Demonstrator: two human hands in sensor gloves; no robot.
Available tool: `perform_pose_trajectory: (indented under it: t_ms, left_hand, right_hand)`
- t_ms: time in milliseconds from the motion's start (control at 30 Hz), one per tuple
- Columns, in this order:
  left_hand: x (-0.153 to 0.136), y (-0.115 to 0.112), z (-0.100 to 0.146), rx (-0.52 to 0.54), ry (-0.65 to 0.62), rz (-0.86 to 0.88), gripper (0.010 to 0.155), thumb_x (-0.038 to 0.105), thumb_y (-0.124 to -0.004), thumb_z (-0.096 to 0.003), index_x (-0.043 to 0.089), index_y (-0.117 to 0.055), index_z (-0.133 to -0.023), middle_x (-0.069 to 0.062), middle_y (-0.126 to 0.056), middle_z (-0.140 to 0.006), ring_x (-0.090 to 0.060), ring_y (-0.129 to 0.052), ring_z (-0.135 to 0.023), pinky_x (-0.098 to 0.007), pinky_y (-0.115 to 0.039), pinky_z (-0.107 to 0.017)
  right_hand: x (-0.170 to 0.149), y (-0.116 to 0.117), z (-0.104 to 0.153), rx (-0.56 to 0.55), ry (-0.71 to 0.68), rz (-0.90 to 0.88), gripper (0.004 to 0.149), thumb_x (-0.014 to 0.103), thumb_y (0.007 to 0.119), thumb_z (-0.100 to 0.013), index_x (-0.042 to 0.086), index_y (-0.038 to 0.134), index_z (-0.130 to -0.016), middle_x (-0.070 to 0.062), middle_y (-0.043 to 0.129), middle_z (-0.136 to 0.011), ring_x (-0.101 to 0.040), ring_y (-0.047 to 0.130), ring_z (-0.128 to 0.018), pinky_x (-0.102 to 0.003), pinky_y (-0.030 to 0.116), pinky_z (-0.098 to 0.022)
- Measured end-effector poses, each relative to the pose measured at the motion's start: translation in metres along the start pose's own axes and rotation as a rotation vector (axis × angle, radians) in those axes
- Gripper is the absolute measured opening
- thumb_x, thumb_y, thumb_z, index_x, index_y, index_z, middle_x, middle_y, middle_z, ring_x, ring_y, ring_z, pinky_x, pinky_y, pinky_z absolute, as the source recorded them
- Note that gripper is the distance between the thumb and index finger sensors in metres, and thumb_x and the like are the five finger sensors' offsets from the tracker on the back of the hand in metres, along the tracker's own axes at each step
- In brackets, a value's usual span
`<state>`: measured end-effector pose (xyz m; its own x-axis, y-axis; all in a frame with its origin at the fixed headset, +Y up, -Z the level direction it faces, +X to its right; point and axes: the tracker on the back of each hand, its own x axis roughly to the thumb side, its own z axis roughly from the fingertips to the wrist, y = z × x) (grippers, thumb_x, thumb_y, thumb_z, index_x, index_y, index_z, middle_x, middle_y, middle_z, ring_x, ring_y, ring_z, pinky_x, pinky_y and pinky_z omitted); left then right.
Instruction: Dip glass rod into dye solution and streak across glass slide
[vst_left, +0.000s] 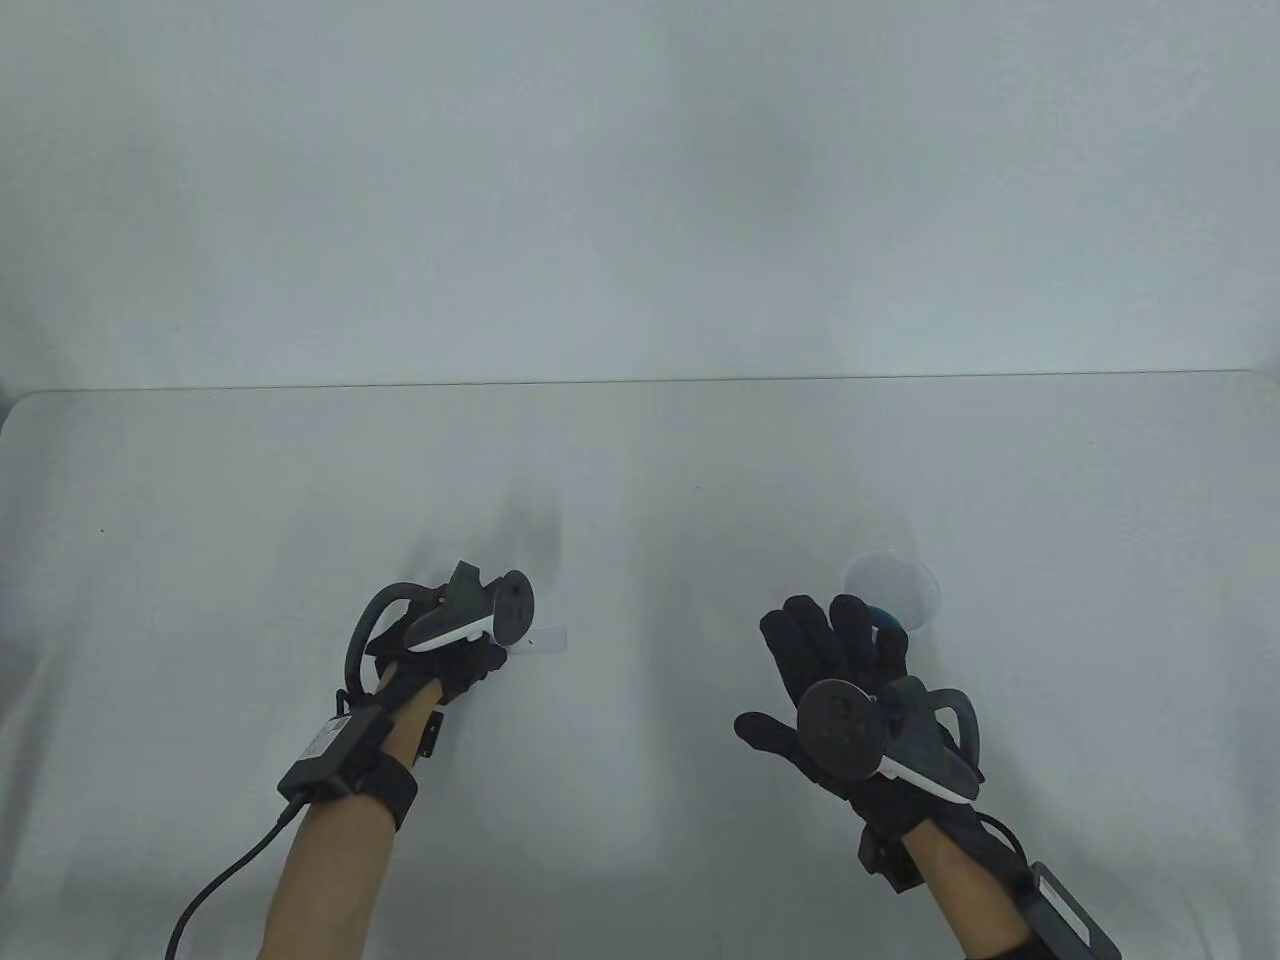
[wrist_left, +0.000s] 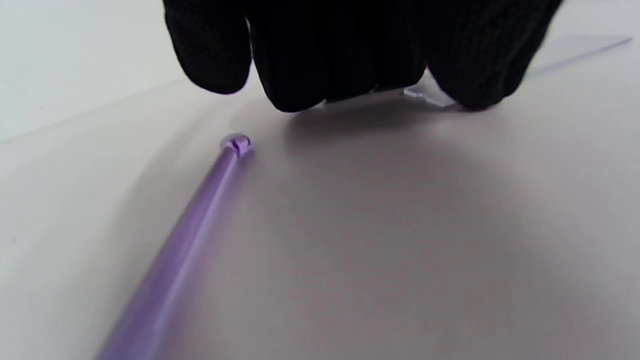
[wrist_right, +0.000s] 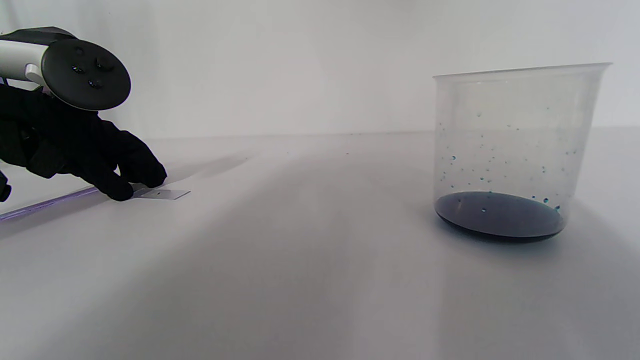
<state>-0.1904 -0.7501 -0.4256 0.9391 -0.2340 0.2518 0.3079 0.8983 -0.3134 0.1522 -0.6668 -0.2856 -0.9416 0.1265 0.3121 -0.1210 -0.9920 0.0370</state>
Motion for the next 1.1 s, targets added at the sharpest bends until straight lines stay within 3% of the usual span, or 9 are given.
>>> perform_pose_trajectory:
  t_ms: [467,1100]
  left_hand:
    - [0.016,0.001,0.007,0.020,-0.029,-0.016,0.054,0.043,-0.079,-0.0503,0.030,-0.068,-0.102,0.001,-0.073,-0.106,-0.026,-0.083,-0.092,-0.049,-0.069,-0.074]
    - [0.108,-0.002,0.064,0.102,-0.305,-0.041,0.056,0.044,-0.078,-0.0503,0.023,-0.068,-0.101,-0.006,-0.073,-0.102,-0.027,-0.084,-0.084,-0.048,-0.071,-0.071]
  right_hand:
    - [-0.001,-0.001,0.000,-0.003,0.008,-0.003,0.090,0.075,0.046,-0.046,0.023,0.022,-0.115,-0.006,0.025,-0.126,-0.050,0.026,-0.114,-0.070,0.030,-0.076]
    - [0.000,-0.001,0.001,-0.003,0.006,0.005,0.090,0.074,0.046,-0.046,0.022,0.021,-0.115,-0.007,0.024,-0.126,-0.050,0.026,-0.113,-0.070,0.030,-0.076]
